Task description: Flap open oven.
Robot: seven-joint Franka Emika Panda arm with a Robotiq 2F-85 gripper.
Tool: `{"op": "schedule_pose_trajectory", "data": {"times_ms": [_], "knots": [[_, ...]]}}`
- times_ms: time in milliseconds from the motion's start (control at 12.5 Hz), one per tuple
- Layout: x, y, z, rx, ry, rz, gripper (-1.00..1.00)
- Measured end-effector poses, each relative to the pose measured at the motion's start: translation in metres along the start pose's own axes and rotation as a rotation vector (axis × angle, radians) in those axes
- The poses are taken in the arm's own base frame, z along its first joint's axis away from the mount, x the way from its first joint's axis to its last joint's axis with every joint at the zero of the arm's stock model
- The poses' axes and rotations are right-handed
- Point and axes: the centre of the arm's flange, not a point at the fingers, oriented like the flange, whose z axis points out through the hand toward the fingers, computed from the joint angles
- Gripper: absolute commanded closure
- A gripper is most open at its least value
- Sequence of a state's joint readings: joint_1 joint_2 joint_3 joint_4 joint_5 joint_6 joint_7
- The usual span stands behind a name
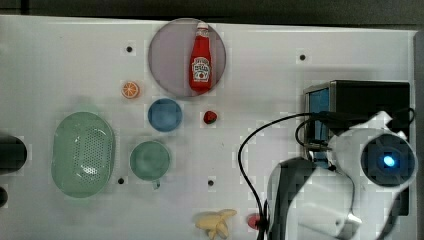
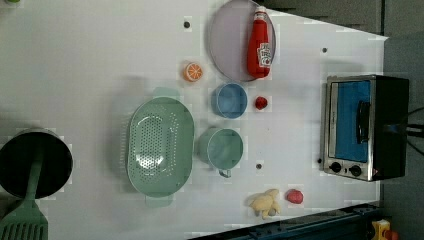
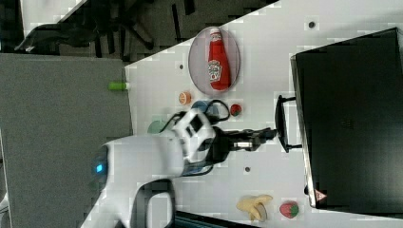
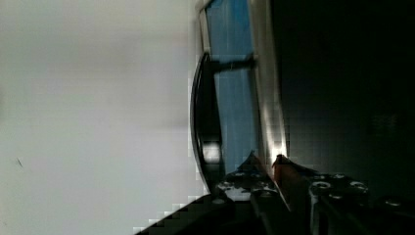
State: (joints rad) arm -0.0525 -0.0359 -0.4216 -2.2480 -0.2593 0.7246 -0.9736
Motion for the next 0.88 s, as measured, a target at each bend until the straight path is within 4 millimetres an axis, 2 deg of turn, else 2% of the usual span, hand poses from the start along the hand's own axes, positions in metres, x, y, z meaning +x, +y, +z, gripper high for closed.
{"op": "schedule_pose_trajectory", "data": {"times_ms": [160,320,480,880], "knots": [[0.001,-0.005,0.042,-0.009,-0.079,-0.025,0.65],[0.001,-0.012,0.069,-0.01,-0.106,-0.034,0.65],[0.004,-0.012,0.078,-0.022,-0.095,-0.048,0.65],[0.009,-0.006,0.08,-0.02,-0.047,-0.021,0.65]]}}
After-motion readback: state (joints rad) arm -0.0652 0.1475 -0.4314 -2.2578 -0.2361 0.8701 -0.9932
